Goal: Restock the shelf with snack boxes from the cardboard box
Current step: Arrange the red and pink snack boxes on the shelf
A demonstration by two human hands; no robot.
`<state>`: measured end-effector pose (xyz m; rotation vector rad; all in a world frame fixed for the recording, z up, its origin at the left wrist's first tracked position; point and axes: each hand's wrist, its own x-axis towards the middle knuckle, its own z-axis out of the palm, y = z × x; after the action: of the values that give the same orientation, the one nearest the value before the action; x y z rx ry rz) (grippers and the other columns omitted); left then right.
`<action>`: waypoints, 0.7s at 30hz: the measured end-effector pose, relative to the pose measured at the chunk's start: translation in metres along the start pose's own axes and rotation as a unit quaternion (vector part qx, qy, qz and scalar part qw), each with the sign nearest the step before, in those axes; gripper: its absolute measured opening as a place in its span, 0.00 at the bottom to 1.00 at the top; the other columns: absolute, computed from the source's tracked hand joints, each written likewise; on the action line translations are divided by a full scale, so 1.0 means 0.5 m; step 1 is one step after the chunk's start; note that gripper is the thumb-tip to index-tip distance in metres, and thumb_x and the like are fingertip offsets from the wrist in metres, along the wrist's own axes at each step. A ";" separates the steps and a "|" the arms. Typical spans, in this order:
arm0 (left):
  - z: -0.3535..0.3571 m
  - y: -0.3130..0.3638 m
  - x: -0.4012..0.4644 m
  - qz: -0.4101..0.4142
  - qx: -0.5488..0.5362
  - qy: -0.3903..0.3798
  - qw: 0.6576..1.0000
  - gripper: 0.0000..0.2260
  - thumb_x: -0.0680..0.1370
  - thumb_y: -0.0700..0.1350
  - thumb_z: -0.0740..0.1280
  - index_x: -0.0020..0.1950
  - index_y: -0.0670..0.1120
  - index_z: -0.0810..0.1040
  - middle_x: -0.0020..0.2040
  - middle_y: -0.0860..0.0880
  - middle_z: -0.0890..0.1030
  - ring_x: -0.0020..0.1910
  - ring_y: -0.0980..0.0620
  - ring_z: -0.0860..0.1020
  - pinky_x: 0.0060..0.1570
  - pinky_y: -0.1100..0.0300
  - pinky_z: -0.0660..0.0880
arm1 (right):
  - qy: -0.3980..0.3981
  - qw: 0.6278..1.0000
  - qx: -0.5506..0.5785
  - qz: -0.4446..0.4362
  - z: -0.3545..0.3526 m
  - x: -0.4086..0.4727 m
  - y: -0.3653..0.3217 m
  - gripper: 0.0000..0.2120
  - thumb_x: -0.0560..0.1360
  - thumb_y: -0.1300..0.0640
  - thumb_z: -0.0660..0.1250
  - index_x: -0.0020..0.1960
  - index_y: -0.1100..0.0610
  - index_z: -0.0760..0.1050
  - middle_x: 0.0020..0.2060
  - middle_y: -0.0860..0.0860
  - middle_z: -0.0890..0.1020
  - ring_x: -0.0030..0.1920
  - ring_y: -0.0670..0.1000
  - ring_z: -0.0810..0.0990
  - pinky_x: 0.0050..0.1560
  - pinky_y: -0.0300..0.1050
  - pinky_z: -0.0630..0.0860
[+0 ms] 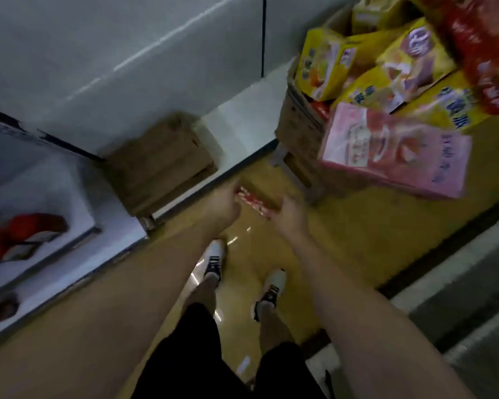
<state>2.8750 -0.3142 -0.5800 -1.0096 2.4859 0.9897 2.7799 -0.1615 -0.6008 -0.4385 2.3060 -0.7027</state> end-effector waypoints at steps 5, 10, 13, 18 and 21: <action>0.133 -0.148 0.178 0.009 0.046 -0.042 0.998 0.27 0.75 0.41 0.68 0.74 0.46 0.68 0.67 0.41 0.75 0.60 0.41 0.77 0.58 0.50 0.75 | -0.006 0.998 -0.053 0.042 0.152 0.159 0.099 0.21 0.73 0.55 0.72 0.64 0.59 0.73 0.58 0.57 0.79 0.58 0.59 0.77 0.56 0.50 0.73; 0.283 -0.298 0.358 0.050 0.119 -0.072 0.989 0.30 0.76 0.45 0.69 0.77 0.50 0.63 0.72 0.44 0.71 0.65 0.43 0.74 0.60 0.49 0.74 | -0.027 0.995 -0.069 0.069 0.344 0.328 0.217 0.27 0.71 0.52 0.75 0.66 0.58 0.72 0.62 0.56 0.77 0.61 0.57 0.76 0.59 0.50 0.75; 0.383 -0.378 0.473 0.082 0.197 -0.095 0.973 0.28 0.77 0.44 0.68 0.76 0.50 0.63 0.74 0.46 0.68 0.69 0.44 0.70 0.62 0.47 0.73 | -0.034 0.992 -0.081 0.088 0.458 0.433 0.292 0.25 0.73 0.55 0.73 0.67 0.59 0.71 0.61 0.56 0.76 0.61 0.57 0.76 0.57 0.50 0.74; 0.548 -0.466 0.646 0.172 0.334 -0.108 0.920 0.31 0.75 0.43 0.71 0.76 0.47 0.63 0.76 0.45 0.64 0.76 0.43 0.60 0.73 0.47 0.61 | -0.049 0.987 -0.124 0.089 0.613 0.588 0.401 0.33 0.70 0.51 0.76 0.69 0.59 0.67 0.64 0.57 0.72 0.63 0.59 0.73 0.61 0.54 0.72; 0.631 -0.501 0.718 0.181 0.387 -0.112 0.897 0.34 0.74 0.48 0.73 0.76 0.49 0.62 0.77 0.45 0.63 0.77 0.43 0.57 0.75 0.41 0.52 | -0.059 0.971 -0.216 0.084 0.667 0.636 0.461 0.34 0.69 0.49 0.77 0.69 0.57 0.66 0.63 0.56 0.74 0.63 0.58 0.75 0.62 0.54 0.72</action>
<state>2.7934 -0.4087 -1.1049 -0.1732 2.5322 0.1037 2.7568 -0.2520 -1.1072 -0.4585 2.3424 -0.0827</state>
